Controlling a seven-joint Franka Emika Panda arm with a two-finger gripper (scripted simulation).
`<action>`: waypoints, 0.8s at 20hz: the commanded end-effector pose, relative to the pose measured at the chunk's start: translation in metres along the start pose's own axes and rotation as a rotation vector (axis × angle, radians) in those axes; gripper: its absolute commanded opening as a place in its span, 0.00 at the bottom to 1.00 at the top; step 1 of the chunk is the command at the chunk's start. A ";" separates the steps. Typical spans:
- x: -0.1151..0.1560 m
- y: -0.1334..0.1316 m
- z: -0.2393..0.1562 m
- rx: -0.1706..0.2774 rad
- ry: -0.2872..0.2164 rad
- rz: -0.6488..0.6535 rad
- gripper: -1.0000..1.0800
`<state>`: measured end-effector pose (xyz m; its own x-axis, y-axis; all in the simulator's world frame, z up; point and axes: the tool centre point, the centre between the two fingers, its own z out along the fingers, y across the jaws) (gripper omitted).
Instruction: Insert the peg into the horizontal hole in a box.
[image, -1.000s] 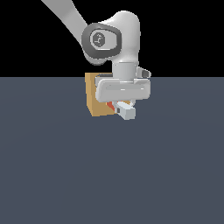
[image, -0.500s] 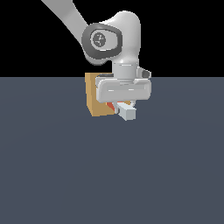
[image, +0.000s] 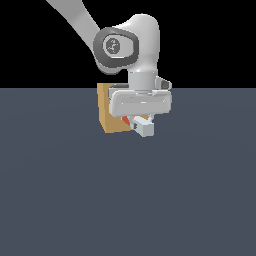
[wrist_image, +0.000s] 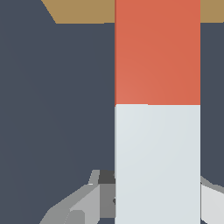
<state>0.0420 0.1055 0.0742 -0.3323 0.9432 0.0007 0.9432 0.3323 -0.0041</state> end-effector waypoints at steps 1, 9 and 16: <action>0.011 0.001 -0.002 -0.004 0.000 -0.002 0.00; 0.075 0.000 -0.003 -0.006 0.000 -0.002 0.00; 0.108 0.001 -0.003 -0.007 0.000 -0.002 0.00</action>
<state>0.0082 0.2005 0.0760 -0.3325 0.9431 -0.0007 0.9431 0.3325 -0.0015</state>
